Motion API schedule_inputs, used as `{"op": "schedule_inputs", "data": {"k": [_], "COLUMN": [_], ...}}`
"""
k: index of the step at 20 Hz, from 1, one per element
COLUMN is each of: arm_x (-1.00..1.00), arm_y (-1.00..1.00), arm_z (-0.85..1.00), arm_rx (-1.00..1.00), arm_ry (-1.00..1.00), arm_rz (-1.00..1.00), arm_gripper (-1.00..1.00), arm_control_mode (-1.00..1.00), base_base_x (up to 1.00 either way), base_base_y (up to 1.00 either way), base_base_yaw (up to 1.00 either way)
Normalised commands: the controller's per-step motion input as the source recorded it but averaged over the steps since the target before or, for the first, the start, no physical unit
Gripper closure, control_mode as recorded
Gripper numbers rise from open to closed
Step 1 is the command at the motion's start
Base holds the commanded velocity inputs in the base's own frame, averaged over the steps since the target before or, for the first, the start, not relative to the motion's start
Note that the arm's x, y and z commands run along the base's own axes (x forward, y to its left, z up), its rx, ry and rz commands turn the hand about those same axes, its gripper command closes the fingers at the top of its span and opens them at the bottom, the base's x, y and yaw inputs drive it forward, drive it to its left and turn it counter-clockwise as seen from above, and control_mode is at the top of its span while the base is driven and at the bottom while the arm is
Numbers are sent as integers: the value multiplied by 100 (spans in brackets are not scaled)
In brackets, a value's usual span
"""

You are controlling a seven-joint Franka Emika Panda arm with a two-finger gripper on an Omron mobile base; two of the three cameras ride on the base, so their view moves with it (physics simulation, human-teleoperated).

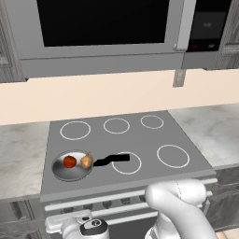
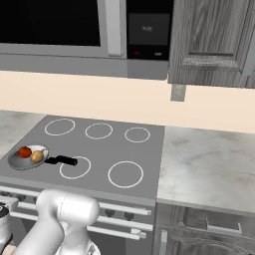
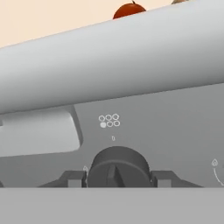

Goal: Place the pan on the front left burner on the stove. Then place the tomato and the onion in the pan and turn on the front left burner.

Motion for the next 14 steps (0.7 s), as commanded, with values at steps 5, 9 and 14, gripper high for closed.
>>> {"op": "schedule_inputs", "data": {"k": [5, 9, 14], "arm_x": [-25, -29, -29], "arm_y": [0, 0, 0], "arm_z": [-14, -19, -19], "arm_rx": [-21, -21, -19], "arm_ry": [0, 0, 0], "arm_rz": [-1, -3, -4], "arm_gripper": [100, 100, 100], "arm_control_mode": [-100, -100, -100], "base_base_x": [0, 0, 0], "base_base_y": [0, 0, 0], "base_base_yaw": [0, 0, 0]}}
